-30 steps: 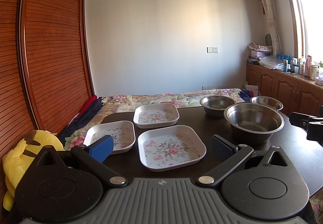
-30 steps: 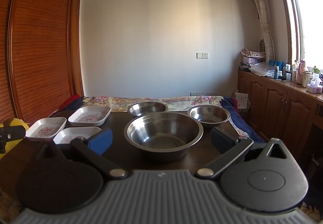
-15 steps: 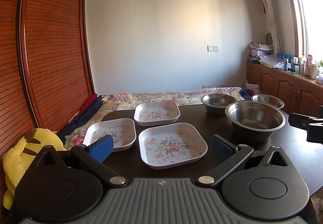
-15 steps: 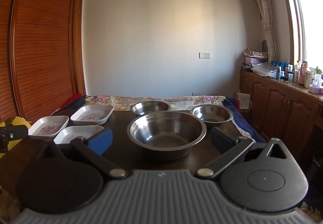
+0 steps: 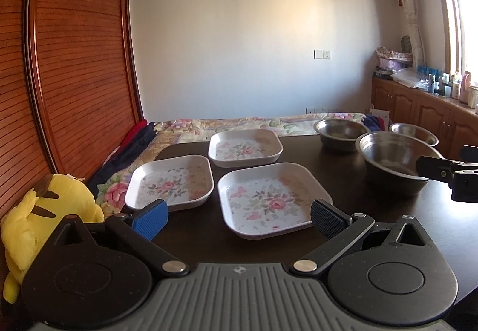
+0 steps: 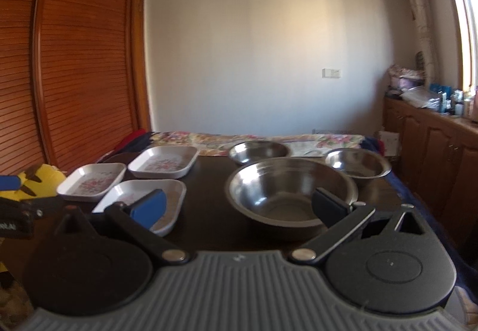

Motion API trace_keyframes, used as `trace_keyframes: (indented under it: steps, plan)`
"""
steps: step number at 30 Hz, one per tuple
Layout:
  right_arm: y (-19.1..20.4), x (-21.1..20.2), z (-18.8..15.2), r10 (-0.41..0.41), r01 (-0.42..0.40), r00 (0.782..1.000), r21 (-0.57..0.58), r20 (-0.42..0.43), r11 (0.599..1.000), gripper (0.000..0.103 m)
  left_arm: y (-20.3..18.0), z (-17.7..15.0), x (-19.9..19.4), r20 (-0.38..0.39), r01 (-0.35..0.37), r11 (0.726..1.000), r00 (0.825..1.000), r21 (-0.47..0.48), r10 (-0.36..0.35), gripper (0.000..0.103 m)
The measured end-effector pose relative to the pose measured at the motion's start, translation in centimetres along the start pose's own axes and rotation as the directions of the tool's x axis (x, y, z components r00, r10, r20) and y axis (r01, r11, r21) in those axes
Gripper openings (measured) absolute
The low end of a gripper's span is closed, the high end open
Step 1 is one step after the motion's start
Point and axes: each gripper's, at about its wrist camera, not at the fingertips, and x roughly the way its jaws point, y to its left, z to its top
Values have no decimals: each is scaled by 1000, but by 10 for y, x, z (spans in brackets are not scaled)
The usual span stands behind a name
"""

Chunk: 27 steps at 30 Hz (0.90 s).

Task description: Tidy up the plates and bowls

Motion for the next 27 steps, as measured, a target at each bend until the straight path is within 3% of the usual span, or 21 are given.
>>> trace_keyframes:
  steps: [11,22,27]
  plan:
    - [23,37,11,90,-93,995,-58,-53,994,103,22,9,38,-54,-13,1000,998,-13,12,103]
    - [47,80,7,178,-194,972,-95,-155,976,102,38,12,77,-123,10,999,992,-31,-14,98]
    - [52,98,4,194,-217,960,-97,-203,971,89,45,12,93,-161,19,999,987,-48,-27,96]
